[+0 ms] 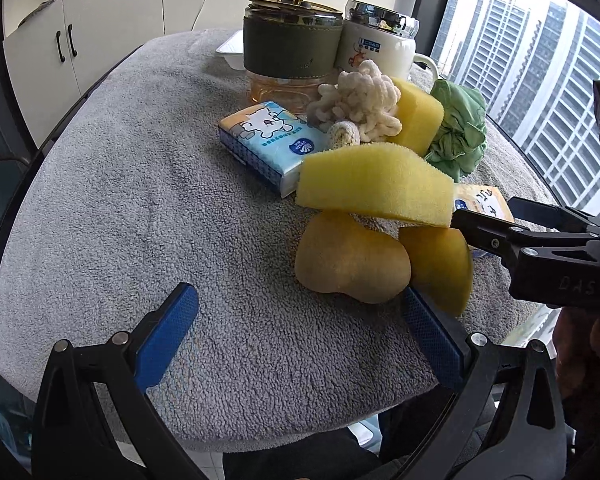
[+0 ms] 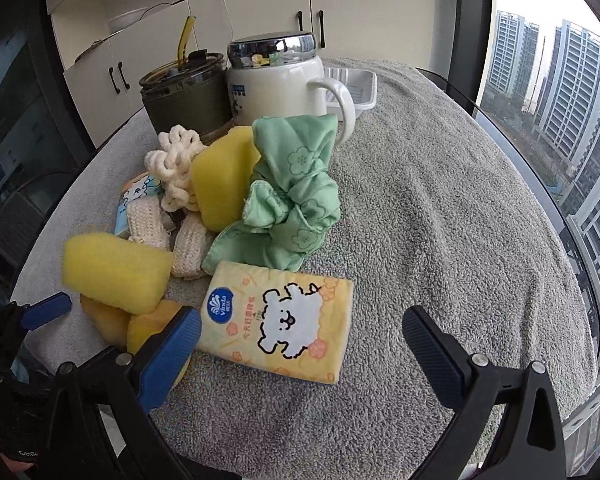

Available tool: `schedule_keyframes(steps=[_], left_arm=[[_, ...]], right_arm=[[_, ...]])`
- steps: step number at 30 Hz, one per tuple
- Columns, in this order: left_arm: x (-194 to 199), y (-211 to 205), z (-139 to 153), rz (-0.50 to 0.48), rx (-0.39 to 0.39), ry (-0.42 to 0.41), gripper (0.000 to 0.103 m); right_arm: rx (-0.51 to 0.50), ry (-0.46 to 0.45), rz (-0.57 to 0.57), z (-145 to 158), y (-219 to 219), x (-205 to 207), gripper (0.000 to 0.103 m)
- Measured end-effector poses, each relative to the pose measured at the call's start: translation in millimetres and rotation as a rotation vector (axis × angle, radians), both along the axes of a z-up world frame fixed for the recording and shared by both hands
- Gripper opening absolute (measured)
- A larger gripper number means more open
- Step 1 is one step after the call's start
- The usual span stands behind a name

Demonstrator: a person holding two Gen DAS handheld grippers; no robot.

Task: Organize soft objects
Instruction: 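Grasp the tan gourd sponge with the left tool while the right tool grasps the yellow tissue pack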

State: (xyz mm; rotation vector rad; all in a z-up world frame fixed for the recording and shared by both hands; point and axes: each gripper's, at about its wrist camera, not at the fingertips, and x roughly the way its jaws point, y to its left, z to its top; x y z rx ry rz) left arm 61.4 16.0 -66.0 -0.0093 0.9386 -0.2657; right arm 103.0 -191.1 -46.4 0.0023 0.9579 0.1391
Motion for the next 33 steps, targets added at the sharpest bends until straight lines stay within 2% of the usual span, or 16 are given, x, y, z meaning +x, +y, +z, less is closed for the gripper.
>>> schedule_keyframes(steps=[2,4,5,6,11,16,21,24,28,33], left_arm=[[1.7,1.2,-0.1,-0.003,-0.009,-0.007,0.103],[3.5,0.8,0.6,-0.011,-0.013,-0.008,0.103],[5.4,1.5,0.9,-0.015,-0.022,-0.007,0.102],[6.1,1.8,1.4,-0.017,-0.029,-0.006,0.102],[8.6,-2.0,4.7,-0.056,-0.043,-0.009,0.09],[10.4,-8.4,5.1,-0.077,-0.037,-0.006,0.088],[14.9,-6.3,4.2,-0.079,-0.044,-0.009,0.086],[17.9,-4.9,4.4,-0.091,-0.047,-0.016,0.077],[15.8,-11.7,5.3,-0.123,-0.045,-0.025,0.06],[18.0,-9.1,5.3,-0.127,-0.076,-0.027,0.05]], right_arm=[[-0.017,0.011,0.0,-4.8,5.6,4.3,0.103],[0.007,0.016,0.005,-5.6,5.5,5.1,0.101],[0.032,0.019,0.015,-5.9,4.4,5.8,0.091],[0.057,0.029,0.028,-6.0,3.1,5.7,0.084],[0.078,0.02,0.061,-4.6,-2.2,4.0,0.081],[0.146,0.007,0.05,1.8,-17.9,2.8,0.08],[0.16,-0.019,0.023,5.0,-29.8,1.6,0.08],[0.164,-0.009,0.024,1.7,-31.4,1.7,0.08],[0.161,-0.017,0.03,1.1,-30.9,2.6,0.08],[0.159,-0.02,0.023,-0.2,-32.1,4.7,0.08]])
